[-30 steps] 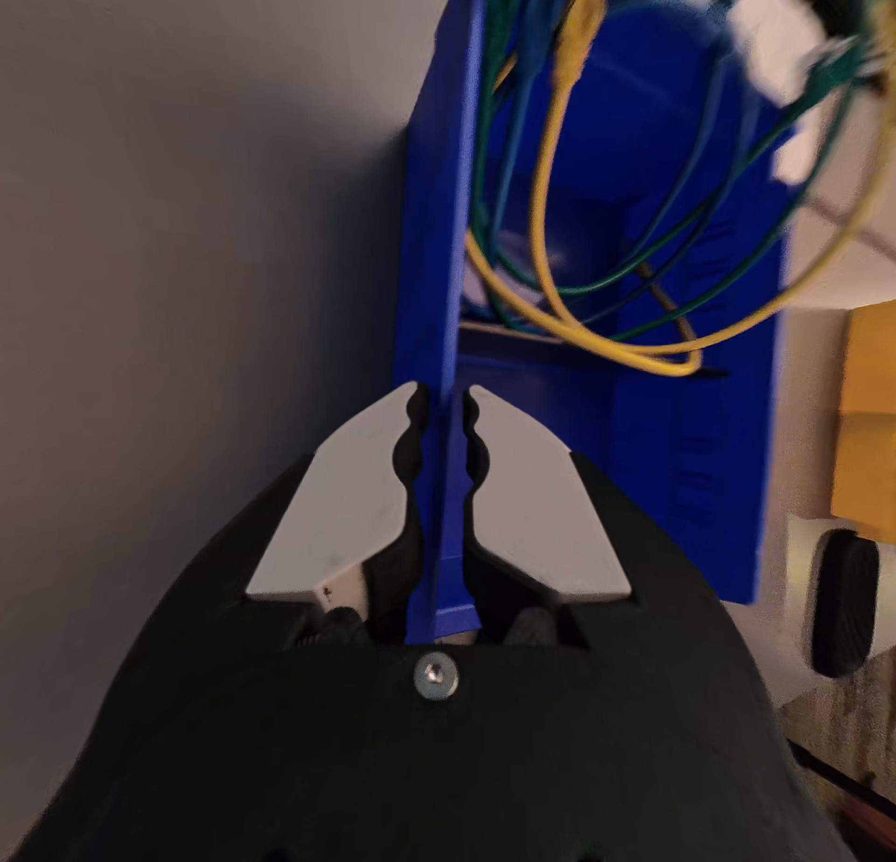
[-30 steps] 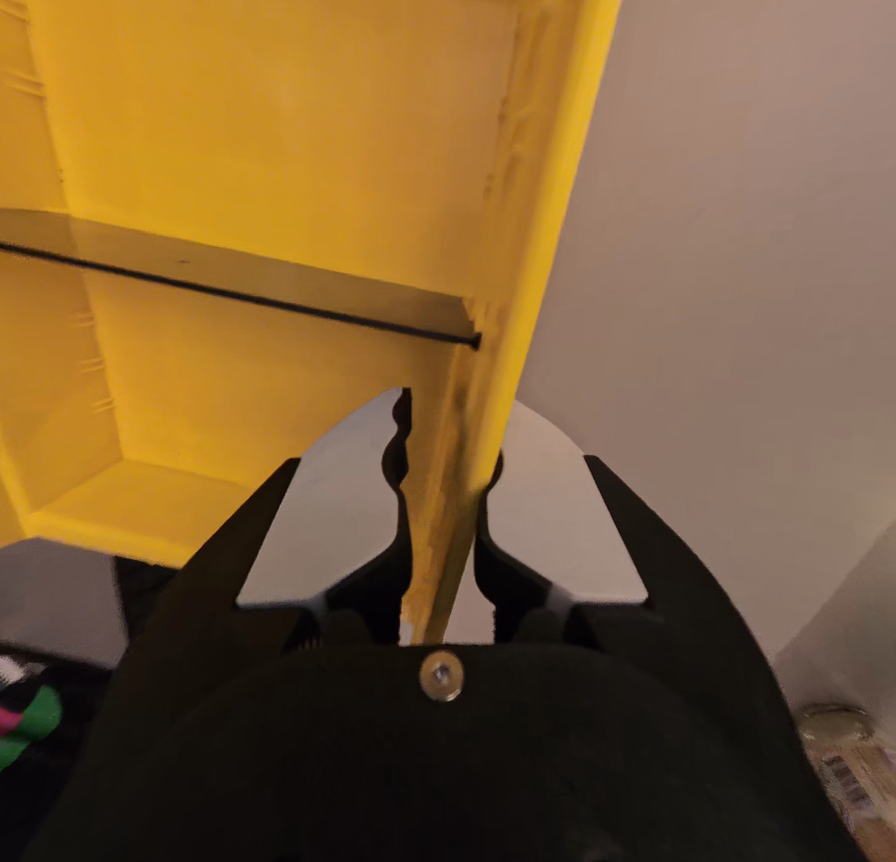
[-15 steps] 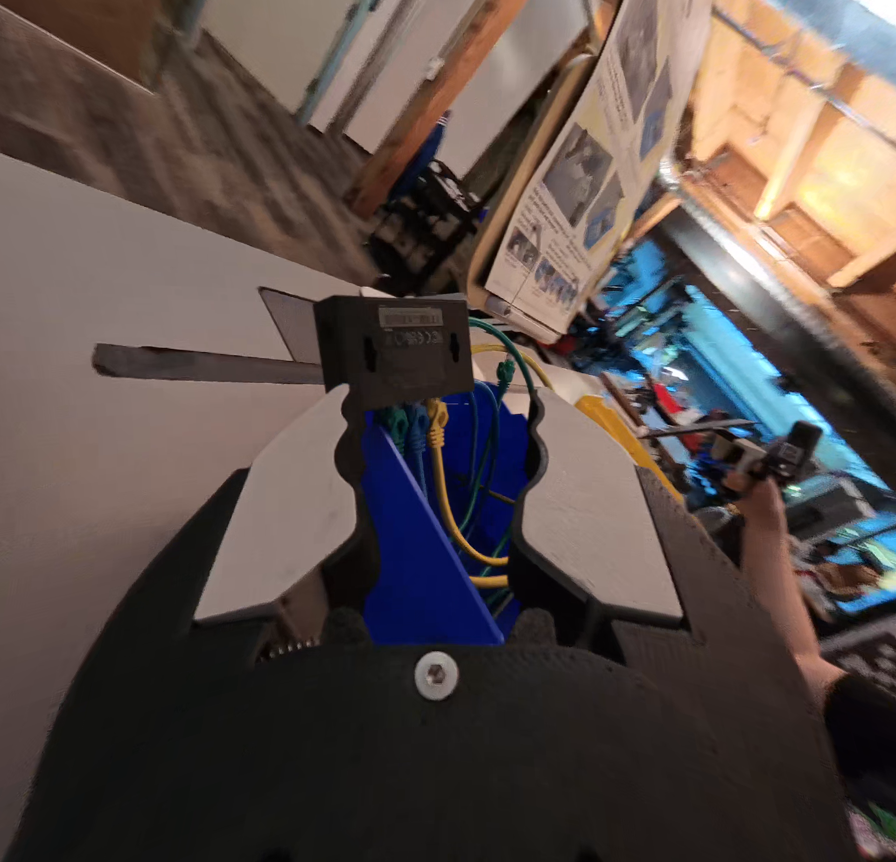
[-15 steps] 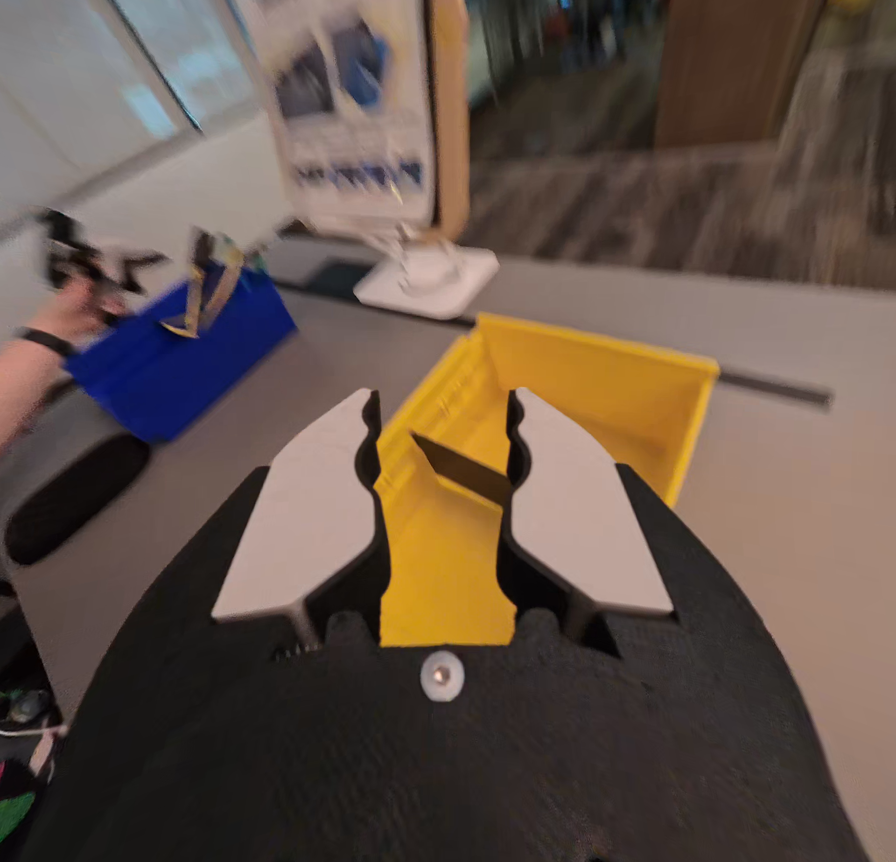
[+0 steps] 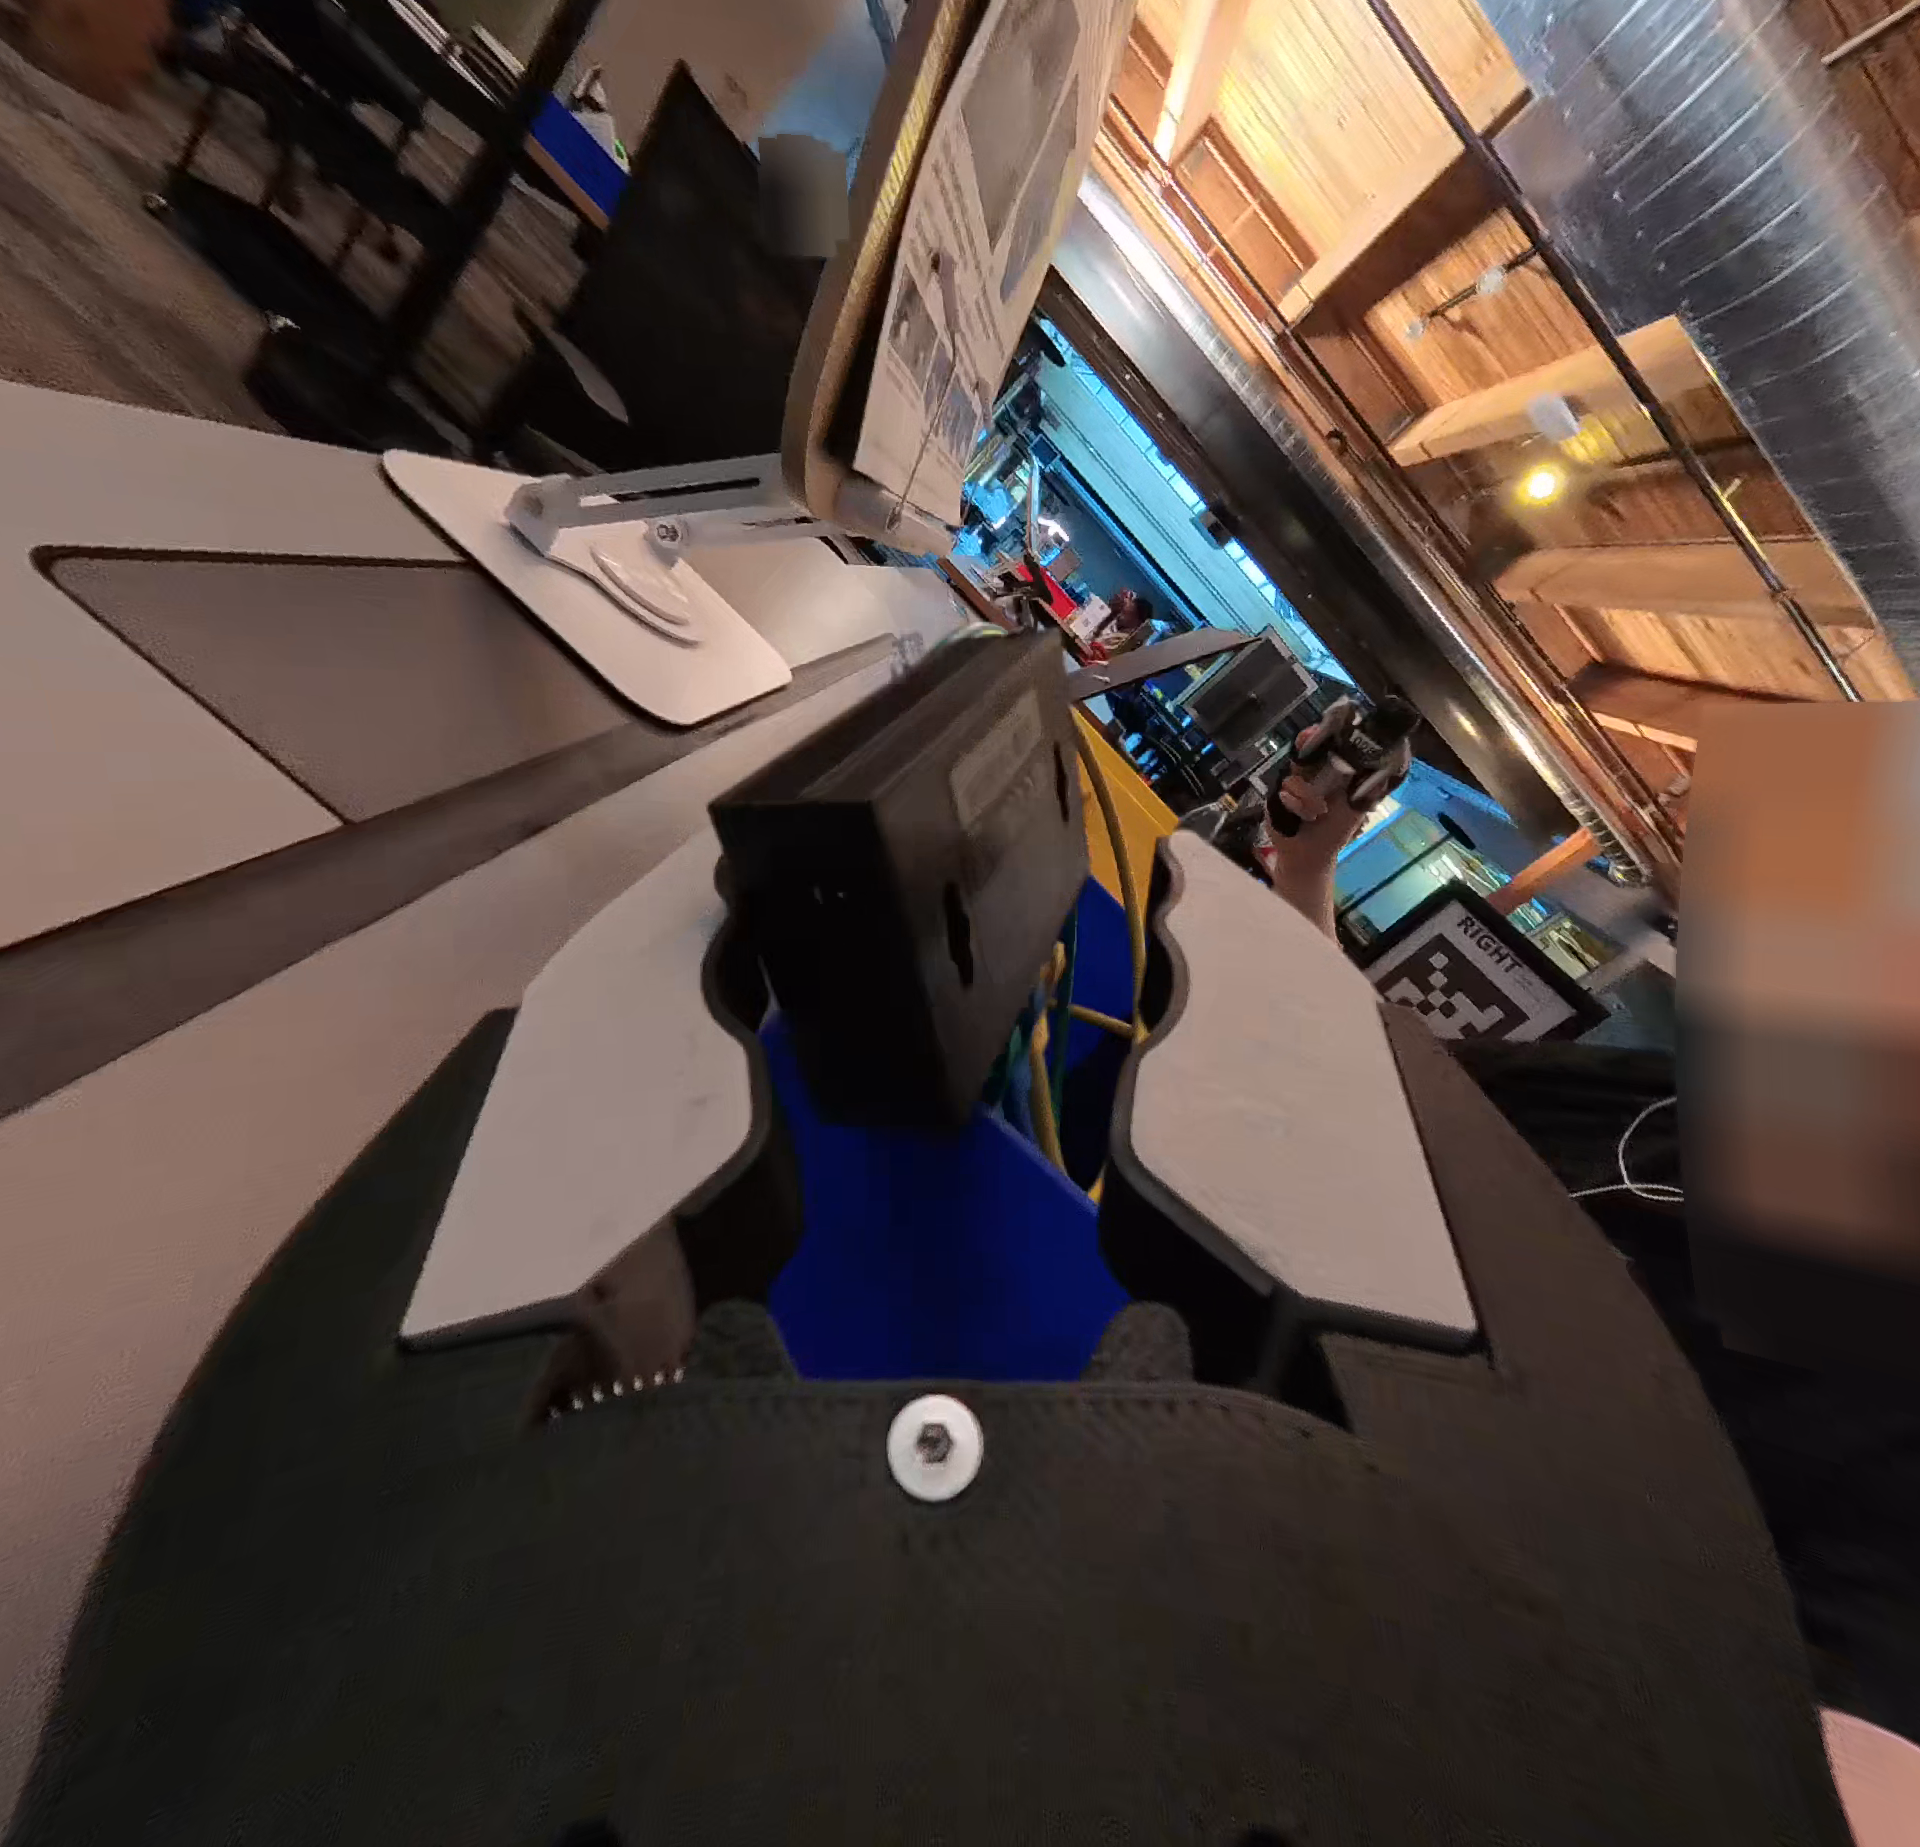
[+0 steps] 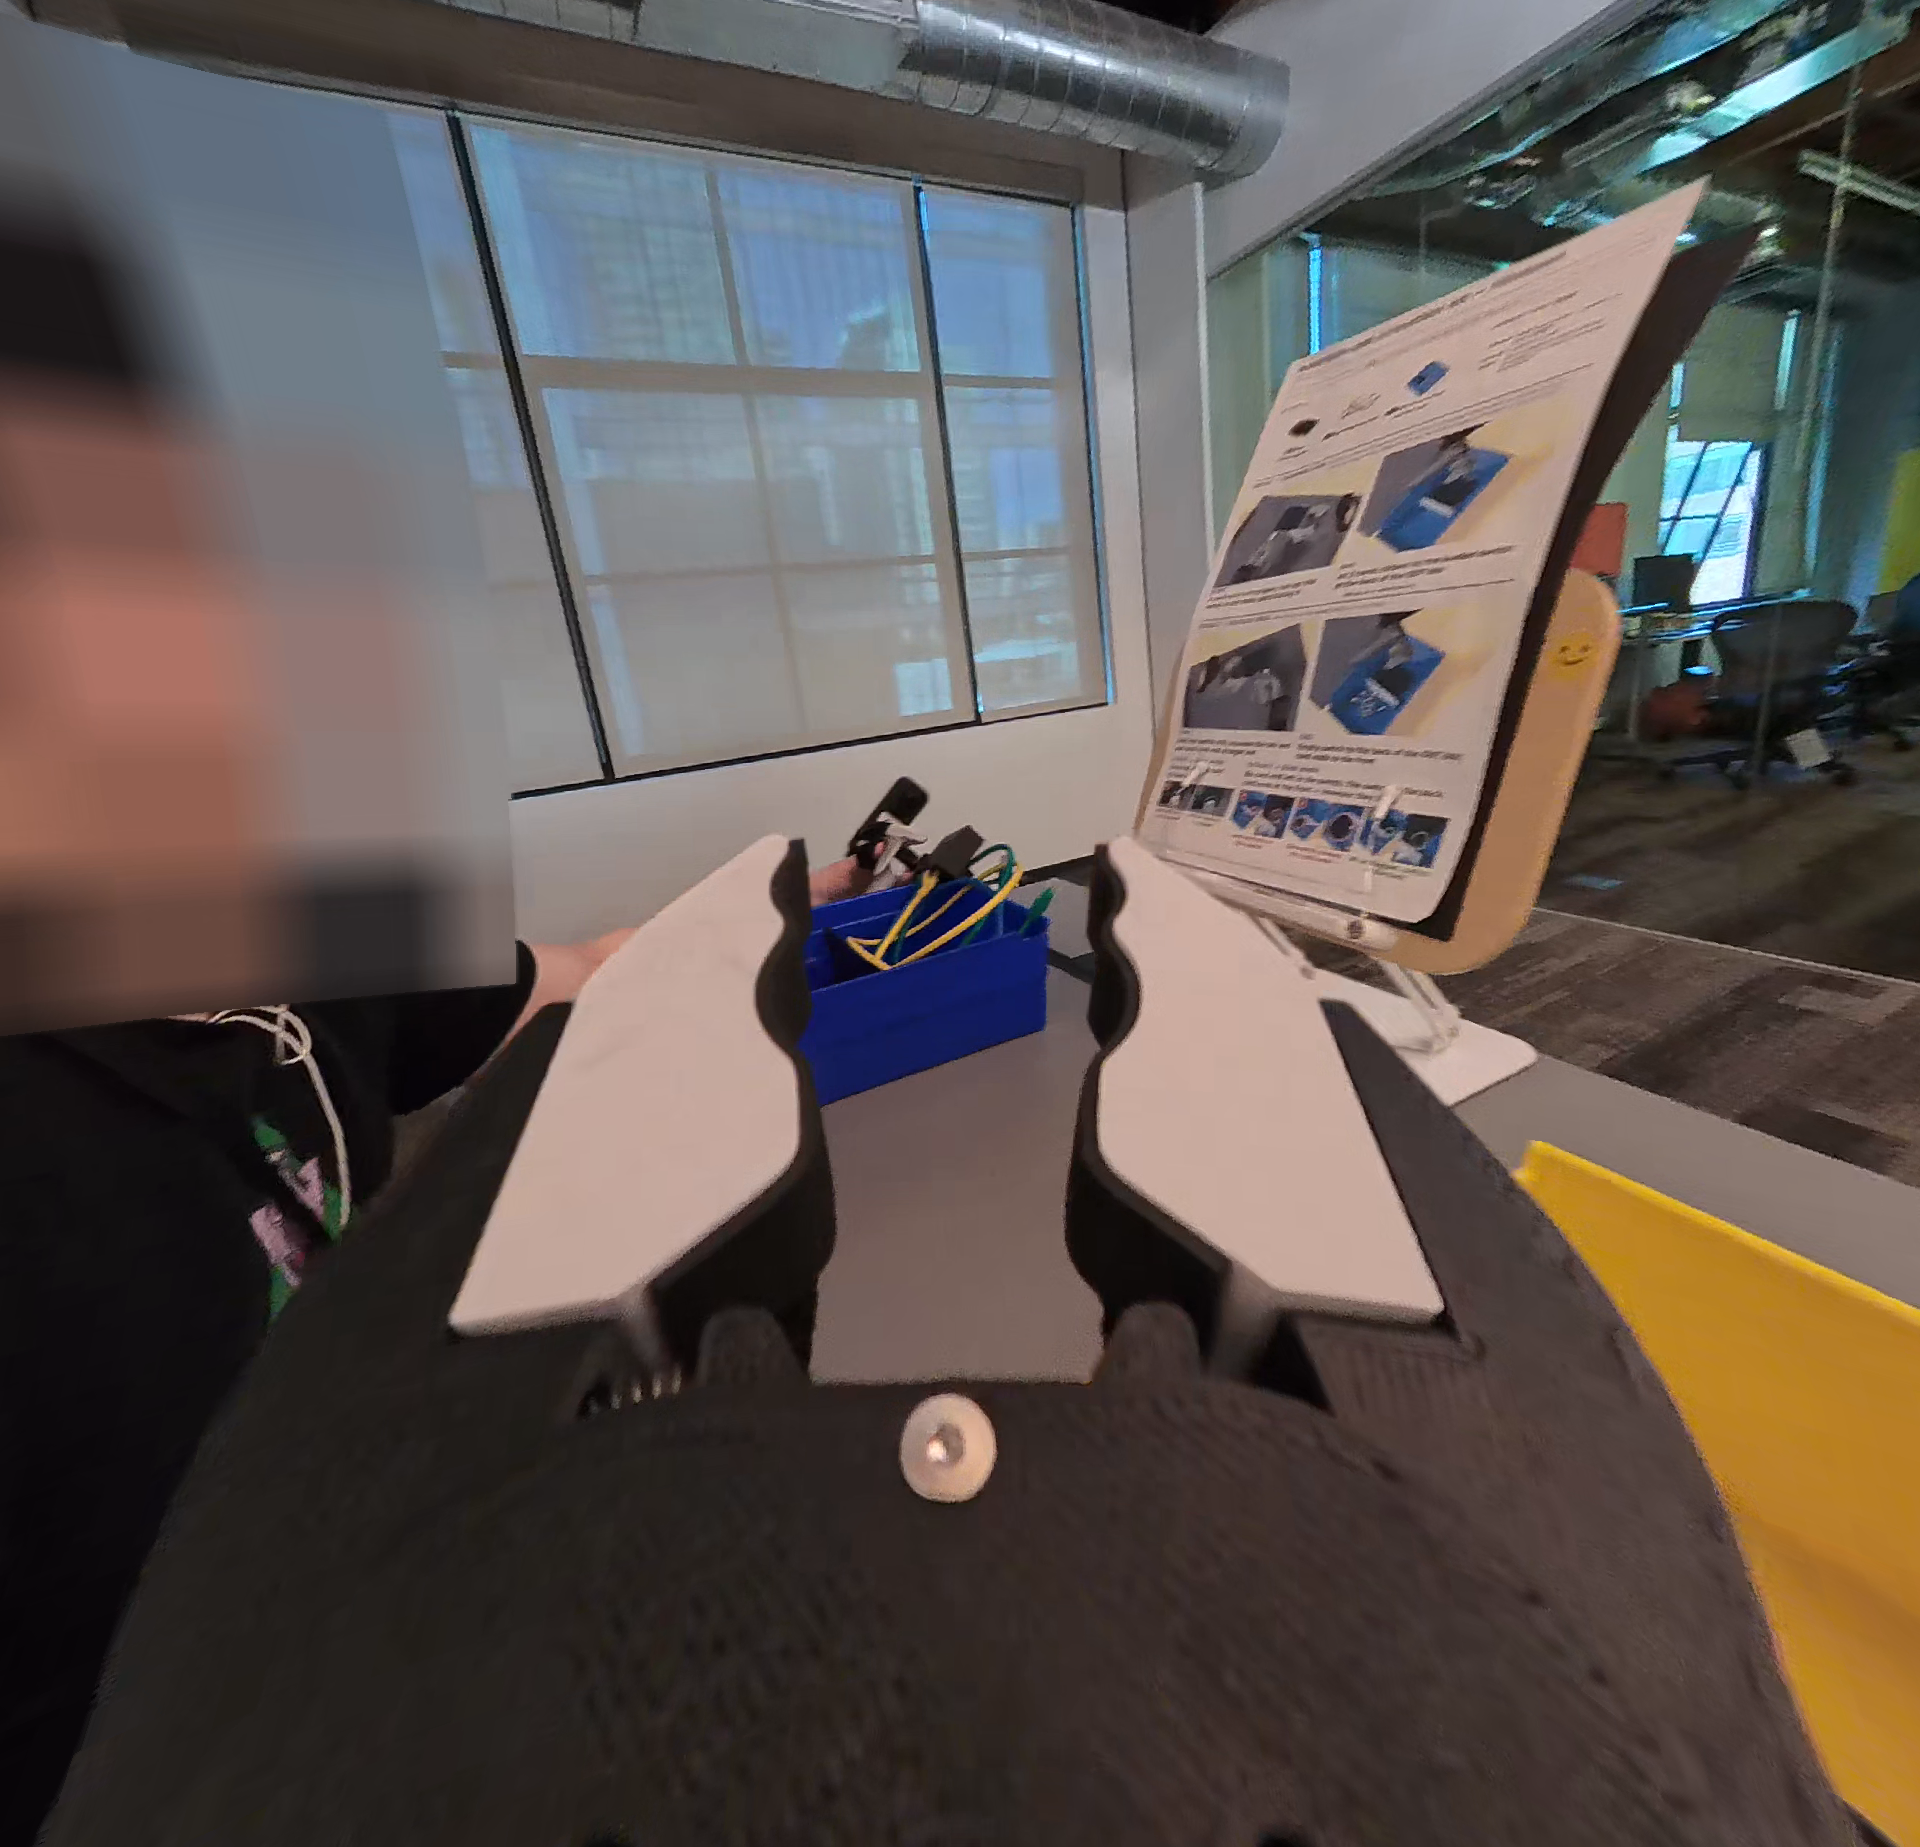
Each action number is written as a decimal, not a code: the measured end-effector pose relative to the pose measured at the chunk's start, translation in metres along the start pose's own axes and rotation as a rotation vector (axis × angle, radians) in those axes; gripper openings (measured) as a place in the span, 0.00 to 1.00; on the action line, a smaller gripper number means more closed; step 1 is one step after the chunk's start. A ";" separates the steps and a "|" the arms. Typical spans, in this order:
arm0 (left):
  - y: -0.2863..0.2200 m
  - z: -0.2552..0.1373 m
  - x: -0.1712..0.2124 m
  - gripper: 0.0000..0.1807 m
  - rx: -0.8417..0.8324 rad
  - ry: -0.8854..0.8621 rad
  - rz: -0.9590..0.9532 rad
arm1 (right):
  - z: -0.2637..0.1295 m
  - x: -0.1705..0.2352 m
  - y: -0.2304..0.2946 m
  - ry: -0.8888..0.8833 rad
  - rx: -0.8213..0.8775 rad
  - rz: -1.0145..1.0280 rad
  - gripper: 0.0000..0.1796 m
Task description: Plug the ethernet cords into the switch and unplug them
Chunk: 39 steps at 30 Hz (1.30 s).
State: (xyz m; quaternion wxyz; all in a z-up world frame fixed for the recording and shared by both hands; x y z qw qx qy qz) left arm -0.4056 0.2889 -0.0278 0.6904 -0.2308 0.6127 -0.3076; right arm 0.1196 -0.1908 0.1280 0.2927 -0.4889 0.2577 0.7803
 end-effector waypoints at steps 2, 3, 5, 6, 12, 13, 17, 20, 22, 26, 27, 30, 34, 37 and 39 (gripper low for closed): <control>-0.001 0.005 -0.001 0.31 0.013 -0.004 0.029 | 0.005 0.009 0.004 -0.012 -0.042 0.019 0.29; -0.003 0.006 -0.001 0.25 0.022 0.002 0.048 | 0.006 0.012 0.005 -0.029 -0.063 0.026 0.29; -0.009 0.005 -0.003 0.21 0.025 0.010 0.098 | 0.009 0.018 0.003 -0.061 -0.080 0.064 0.28; -0.015 0.004 -0.005 0.19 0.029 0.019 0.124 | 0.009 0.022 -0.001 -0.062 -0.074 0.091 0.28; -0.084 0.005 0.001 0.16 0.130 0.191 0.234 | 0.004 0.039 -0.019 -0.027 -0.004 0.134 0.24; -0.091 0.009 0.006 0.16 0.124 0.237 0.230 | 0.004 0.041 -0.019 -0.022 -0.003 0.133 0.24; -0.104 0.028 0.016 0.17 0.019 0.347 0.231 | 0.005 0.047 -0.016 0.000 -0.024 0.146 0.24; -0.103 0.038 0.017 0.16 -0.172 0.399 0.313 | 0.003 0.051 -0.014 0.030 -0.023 0.134 0.24; -0.111 0.043 0.014 0.15 -0.255 0.413 0.384 | 0.001 0.054 -0.013 0.050 -0.014 0.115 0.24; -0.151 0.062 -0.004 0.16 -0.368 0.414 0.473 | 0.000 0.057 -0.021 0.071 0.035 0.113 0.23; -0.163 0.069 -0.009 0.16 -0.397 0.415 0.501 | 0.002 0.057 -0.023 0.072 0.048 0.110 0.23; -0.210 0.095 -0.025 0.15 -0.435 0.421 0.565 | 0.013 0.053 -0.021 0.049 0.051 0.089 0.23; -0.279 0.133 -0.052 0.16 -0.509 0.352 0.603 | 0.039 0.051 -0.005 0.092 0.007 0.016 0.22; -0.338 0.165 -0.068 0.15 -0.499 0.272 0.615 | 0.064 0.053 0.014 0.169 -0.056 -0.069 0.22; -0.374 0.186 -0.073 0.16 -0.475 0.246 0.643 | 0.081 0.052 0.026 0.222 -0.099 -0.149 0.22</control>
Point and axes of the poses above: each gripper's, where its closed fingertips meet, z out along the fingers, x out of its underside, y = z × x across the jaws, the point moved 3 cm from there along -z, back along the fingers, and after that the axes turned 5 degrees about -y, right-handed, at the moved point
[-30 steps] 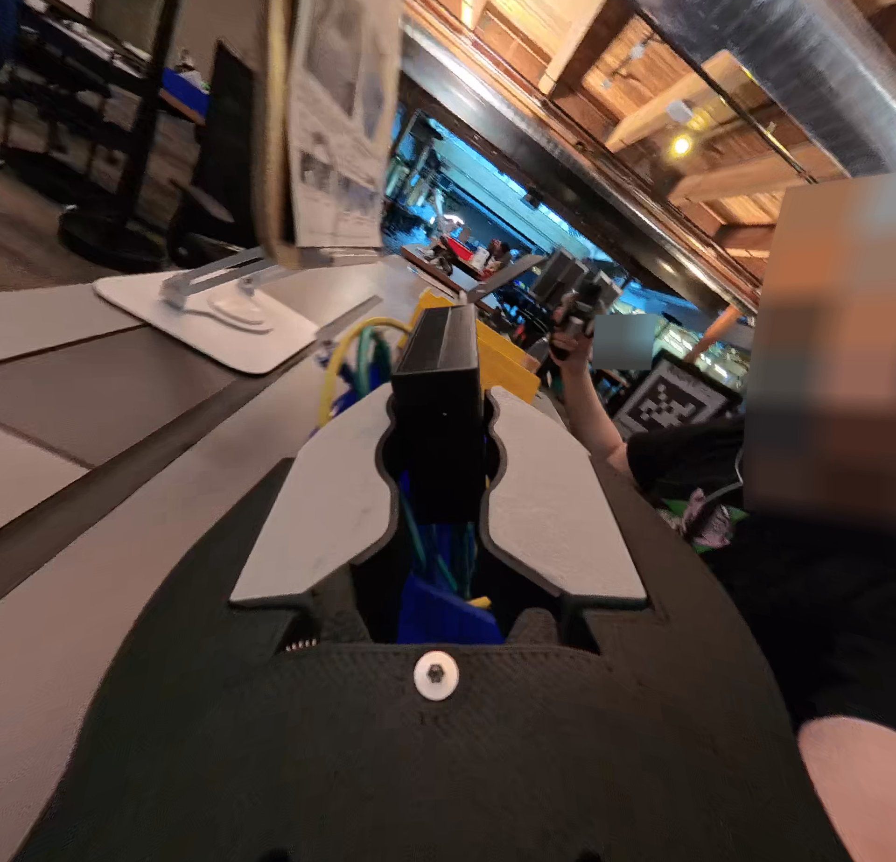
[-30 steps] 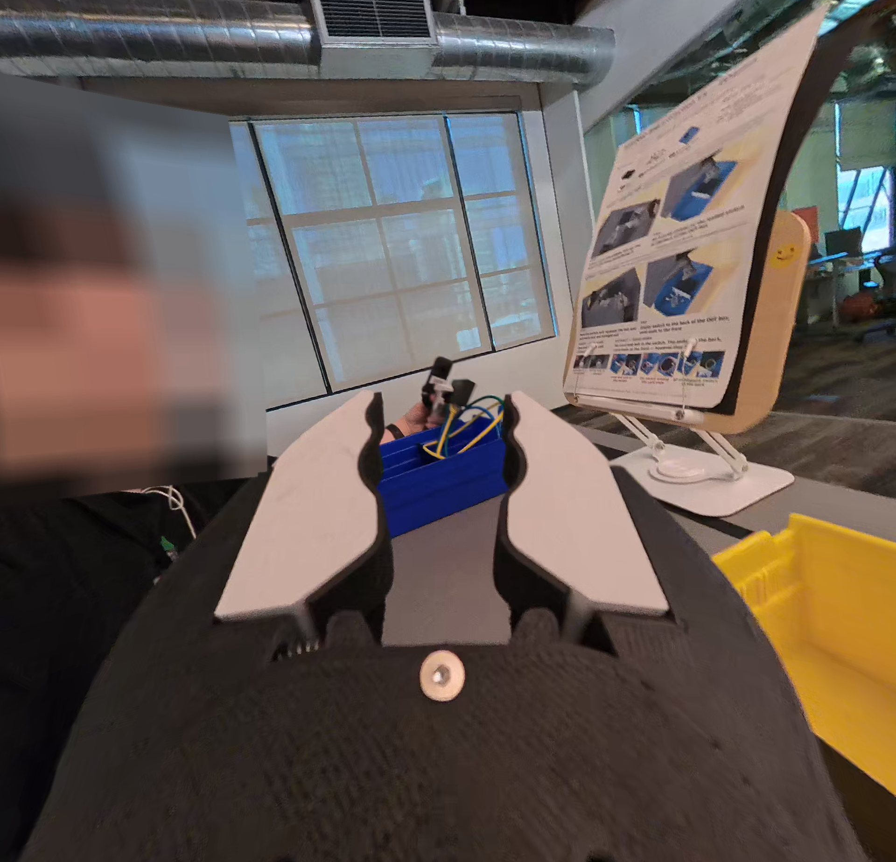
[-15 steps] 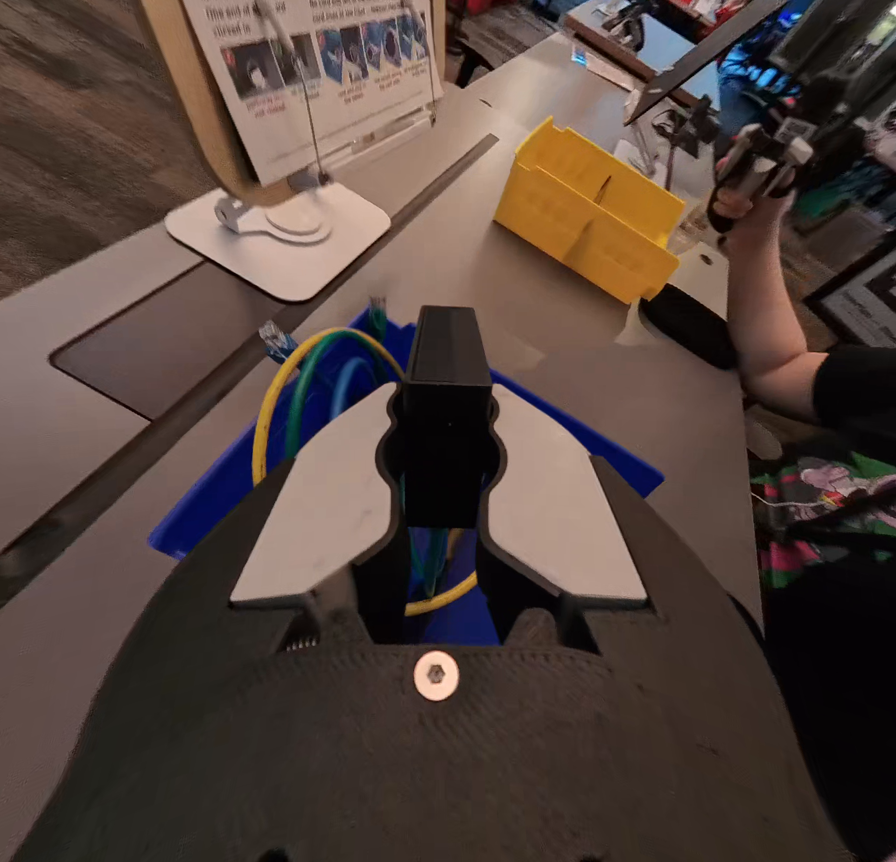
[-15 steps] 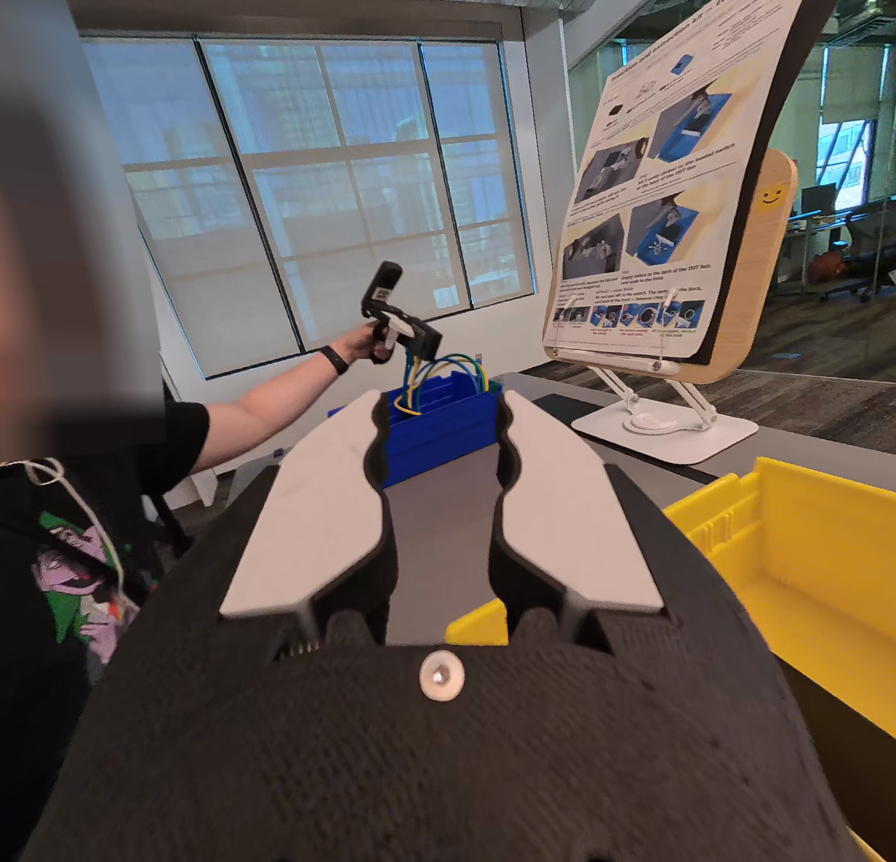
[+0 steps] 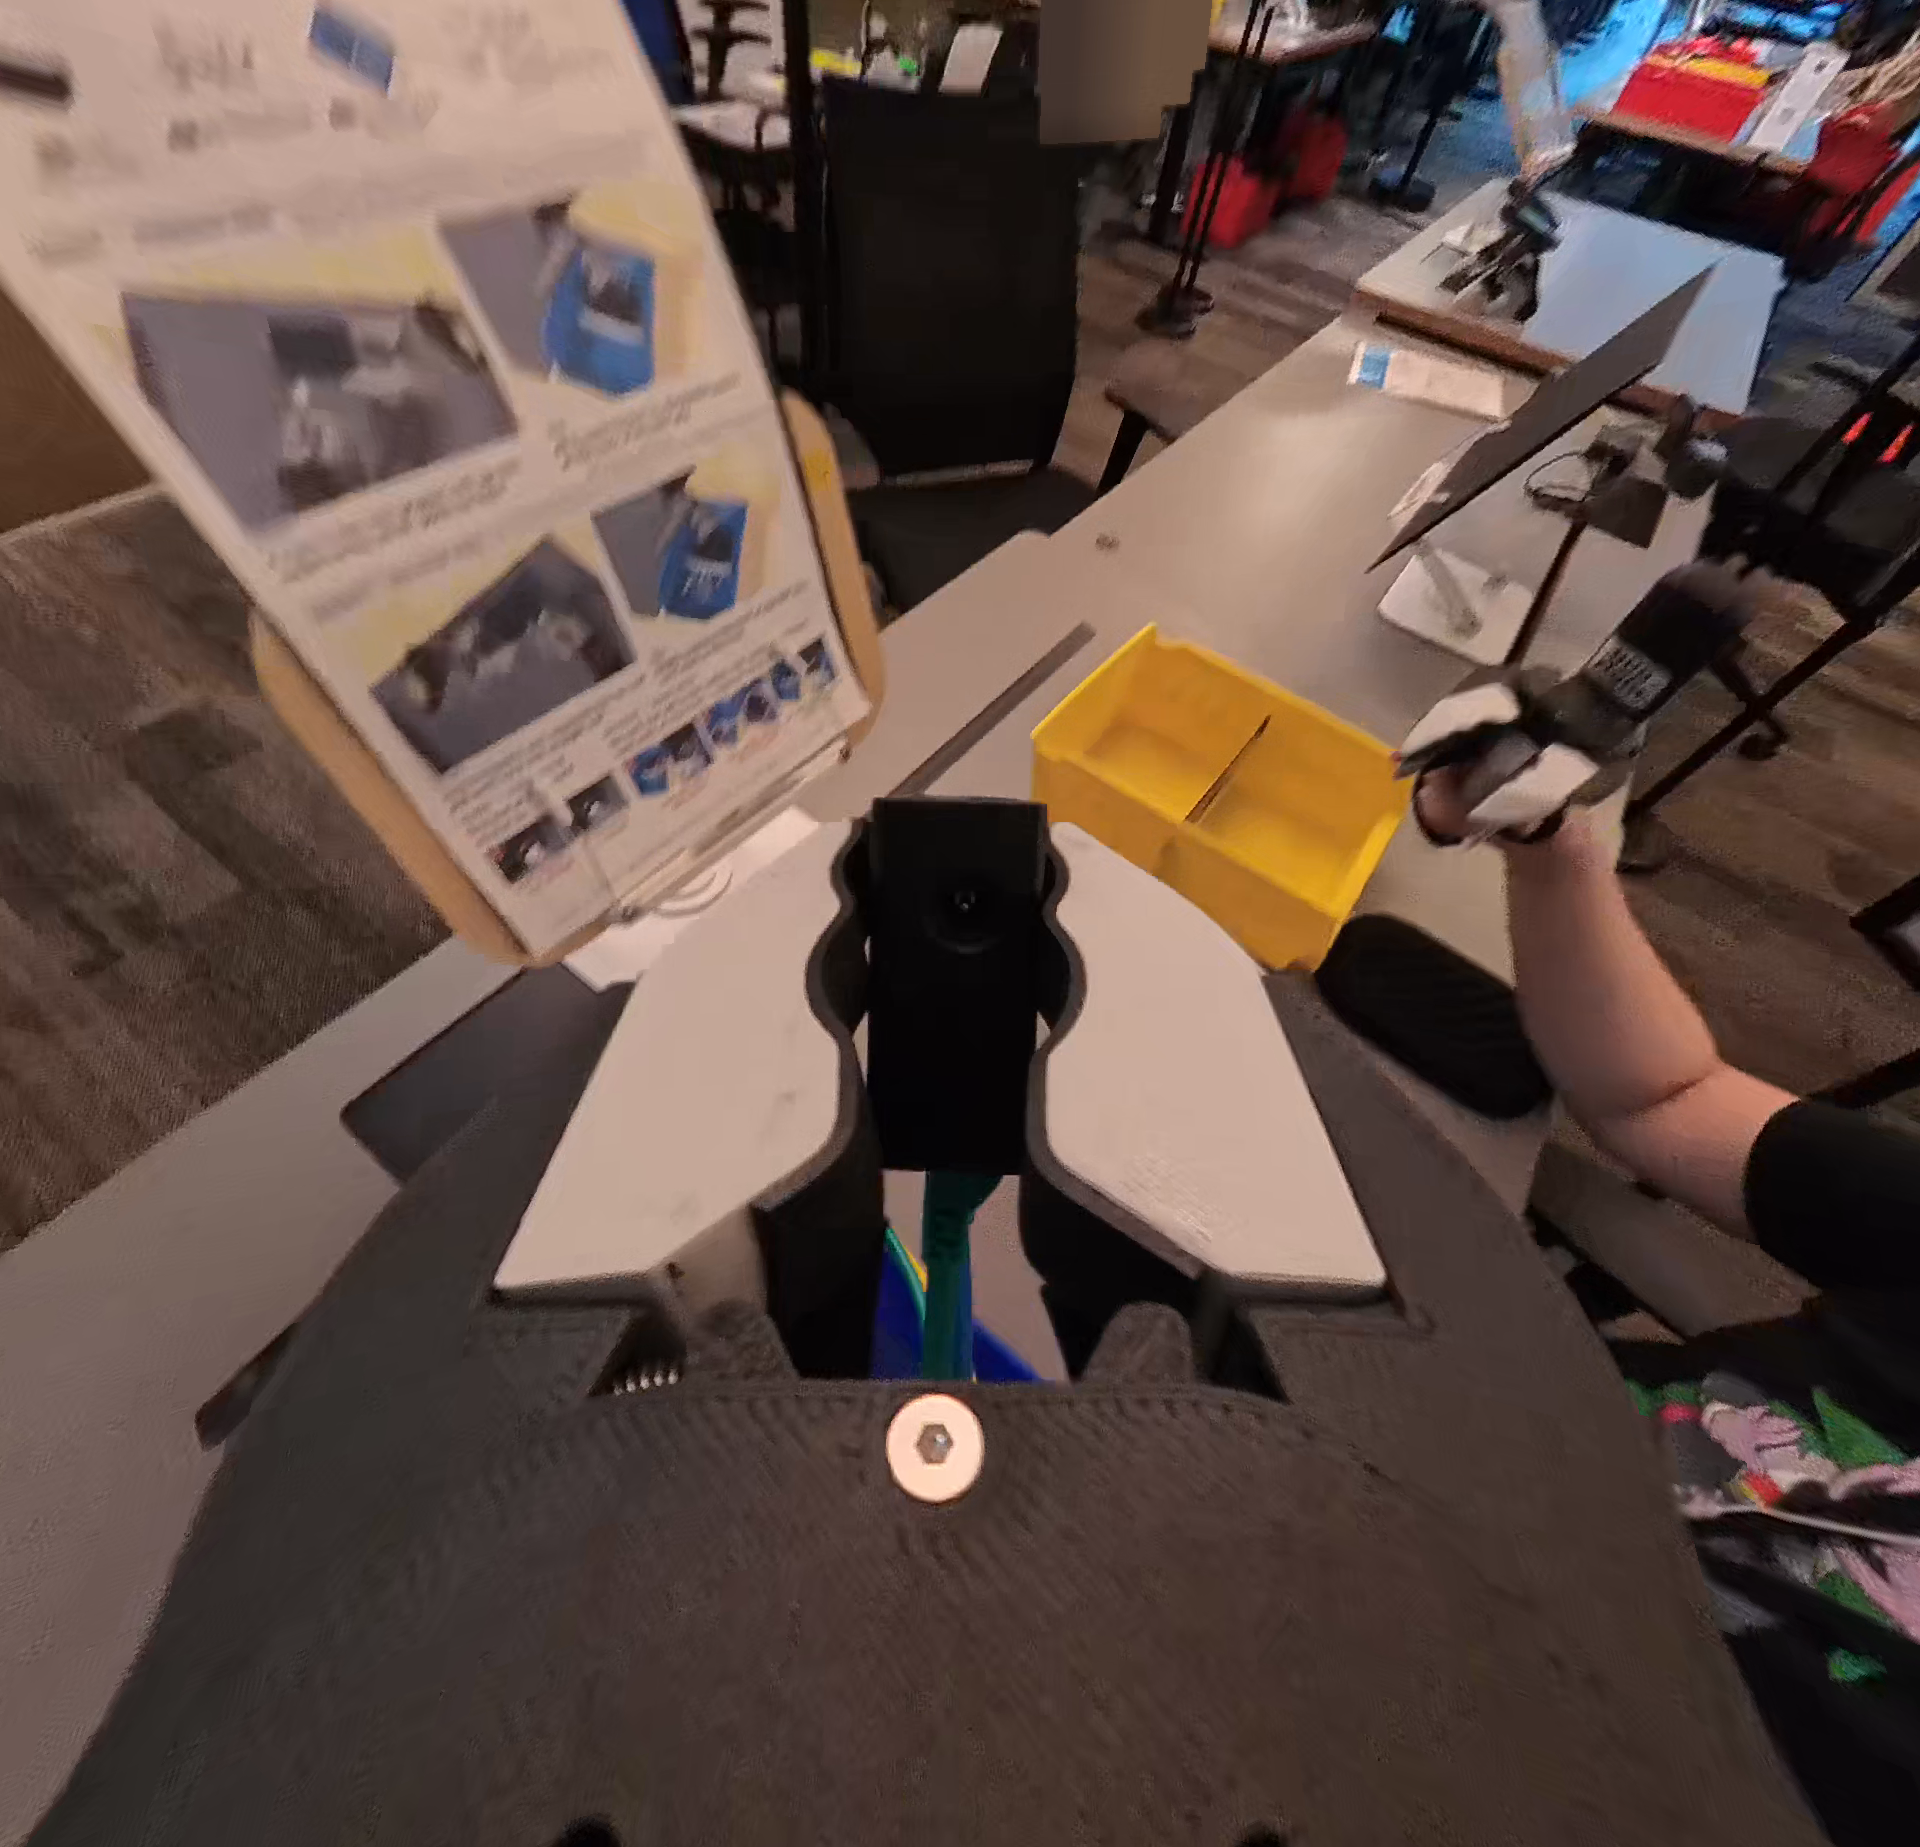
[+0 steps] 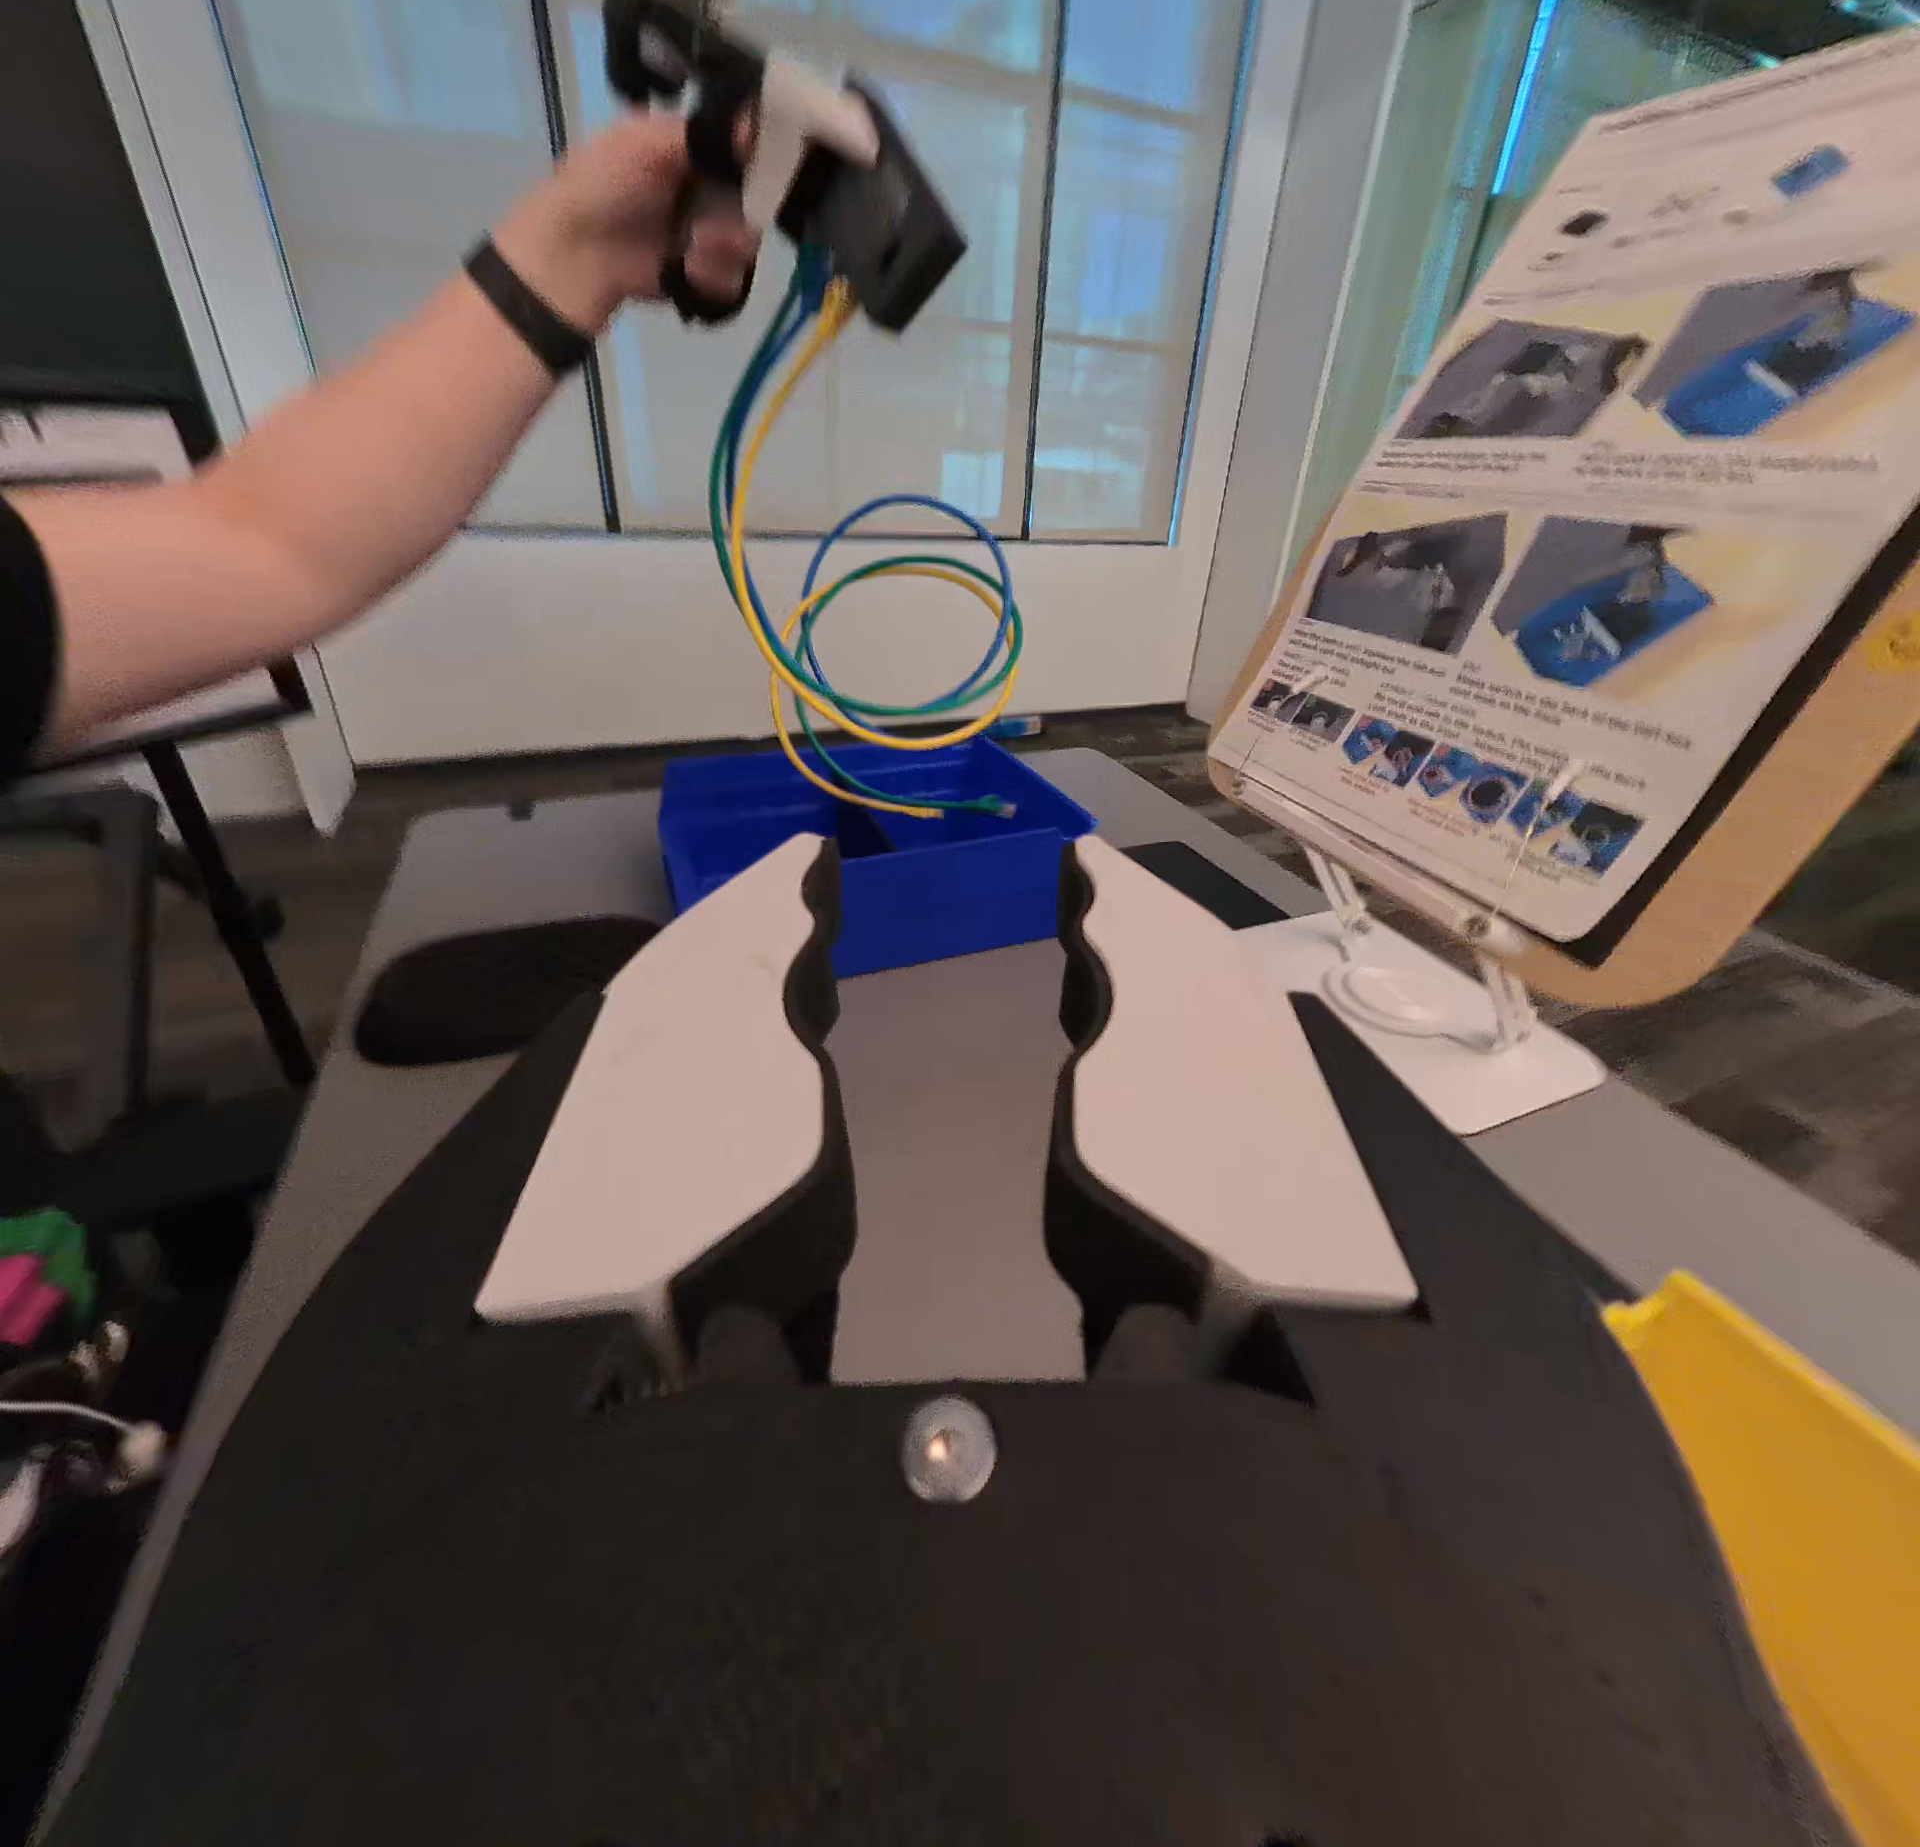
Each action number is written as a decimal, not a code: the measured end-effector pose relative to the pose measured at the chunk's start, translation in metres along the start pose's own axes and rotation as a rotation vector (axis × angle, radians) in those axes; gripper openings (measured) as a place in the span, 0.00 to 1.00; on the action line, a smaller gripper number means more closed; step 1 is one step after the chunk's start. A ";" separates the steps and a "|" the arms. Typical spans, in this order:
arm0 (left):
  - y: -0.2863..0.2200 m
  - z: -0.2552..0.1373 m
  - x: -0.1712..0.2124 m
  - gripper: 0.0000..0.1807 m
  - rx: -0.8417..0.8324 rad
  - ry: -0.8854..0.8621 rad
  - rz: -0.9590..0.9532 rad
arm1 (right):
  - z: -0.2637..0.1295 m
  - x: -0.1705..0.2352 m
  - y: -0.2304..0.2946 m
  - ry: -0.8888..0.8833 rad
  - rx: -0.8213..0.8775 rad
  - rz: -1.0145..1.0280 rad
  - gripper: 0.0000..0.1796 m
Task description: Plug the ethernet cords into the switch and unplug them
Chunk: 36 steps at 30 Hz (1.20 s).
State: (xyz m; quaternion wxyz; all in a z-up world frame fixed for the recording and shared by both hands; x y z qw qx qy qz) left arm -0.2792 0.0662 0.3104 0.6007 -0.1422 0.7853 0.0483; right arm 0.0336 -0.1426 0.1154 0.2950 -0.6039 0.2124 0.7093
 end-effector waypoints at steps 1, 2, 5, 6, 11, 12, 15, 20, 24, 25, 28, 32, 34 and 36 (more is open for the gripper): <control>-0.014 0.001 -0.012 0.15 0.003 -0.011 0.015 | 0.007 -0.004 0.002 0.030 0.009 -0.061 0.23; -0.026 0.004 -0.023 0.15 0.004 -0.016 0.027 | 0.011 -0.009 -0.001 0.063 0.050 -0.126 0.22; -0.057 0.016 -0.045 0.15 0.021 -0.042 0.031 | 0.001 -0.028 -0.029 0.154 0.298 -0.324 0.23; -0.067 0.022 -0.051 0.15 0.039 -0.055 0.027 | -0.013 -0.032 -0.045 0.199 0.409 -0.383 0.23; -0.101 0.045 -0.081 0.15 0.149 -0.116 -0.006 | -0.138 0.006 -0.124 0.592 0.846 -0.214 0.24; -0.106 0.049 -0.088 0.15 0.169 -0.127 -0.014 | -0.162 0.021 -0.134 0.610 0.904 -0.084 0.24; -0.113 0.063 -0.104 0.15 0.202 -0.151 -0.020 | -0.202 0.067 -0.147 0.574 0.938 0.181 0.15; -0.116 0.096 -0.110 0.15 0.252 -0.183 -0.052 | -0.223 0.128 -0.151 0.806 0.875 0.352 0.14; -0.117 0.114 -0.130 0.15 0.293 -0.219 -0.094 | -0.223 0.153 -0.157 0.897 0.895 0.500 0.13; -0.118 0.114 -0.138 0.15 0.292 -0.228 -0.089 | -0.224 0.161 -0.155 0.930 0.889 0.546 0.10; -0.118 0.108 -0.164 0.15 0.254 -0.257 -0.057 | -0.225 0.161 -0.158 0.860 0.899 0.603 0.04; -0.116 0.095 -0.184 0.15 0.178 -0.254 -0.023 | -0.249 0.156 -0.156 0.792 0.962 0.666 0.04; -0.112 0.087 -0.195 0.15 0.141 -0.254 -0.018 | -0.258 0.155 -0.152 0.781 0.978 0.673 0.04; -0.108 0.078 -0.207 0.15 0.101 -0.258 -0.017 | -0.260 0.154 -0.151 0.777 0.987 0.683 0.04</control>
Point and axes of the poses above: each gripper's, where its closed fingertips meet, z out along the fingers, x out of its underside, y = z × x across the jaws, the point moved 3 cm from there along -z, back along the fingers, and after that the axes turned 5 degrees about -y, right-handed, at the moved point
